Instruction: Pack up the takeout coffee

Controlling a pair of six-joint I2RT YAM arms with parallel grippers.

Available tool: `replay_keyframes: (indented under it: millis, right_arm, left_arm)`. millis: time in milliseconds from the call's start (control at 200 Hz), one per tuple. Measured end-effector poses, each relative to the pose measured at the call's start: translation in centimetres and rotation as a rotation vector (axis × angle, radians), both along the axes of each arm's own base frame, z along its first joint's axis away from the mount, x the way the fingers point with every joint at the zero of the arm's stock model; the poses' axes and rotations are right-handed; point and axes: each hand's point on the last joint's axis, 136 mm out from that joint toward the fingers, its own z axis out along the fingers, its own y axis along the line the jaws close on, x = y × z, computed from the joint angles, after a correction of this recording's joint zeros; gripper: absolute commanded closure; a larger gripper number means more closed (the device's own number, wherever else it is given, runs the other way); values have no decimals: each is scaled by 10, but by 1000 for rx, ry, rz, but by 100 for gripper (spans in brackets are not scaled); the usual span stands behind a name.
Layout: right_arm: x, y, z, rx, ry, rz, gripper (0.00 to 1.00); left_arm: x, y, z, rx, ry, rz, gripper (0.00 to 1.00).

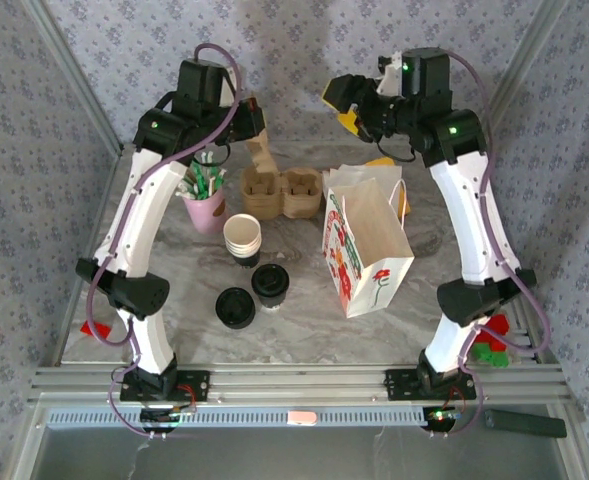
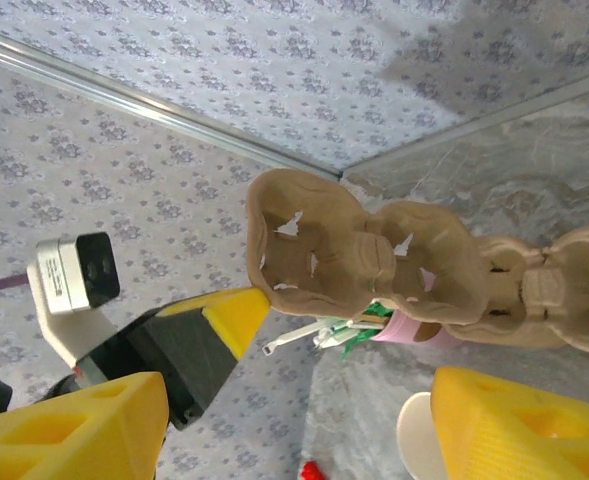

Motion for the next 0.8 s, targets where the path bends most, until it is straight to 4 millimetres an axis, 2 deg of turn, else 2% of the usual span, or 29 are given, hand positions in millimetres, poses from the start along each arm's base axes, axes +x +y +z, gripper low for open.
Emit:
replay_keyframes:
  millis: [280,555,800]
  right_arm:
    - [18,21,-28,67,122,82,22]
    - [16,42,-45,75,152,145,18]
    - [18,68,-87,90,195,212,15]
  left_arm:
    - [-31,-12,23,37,-62,-91,100]
    - [-62,-9,50,30,-126,-133,100]
    - [-72,-6,61,7,-143,-147,100]
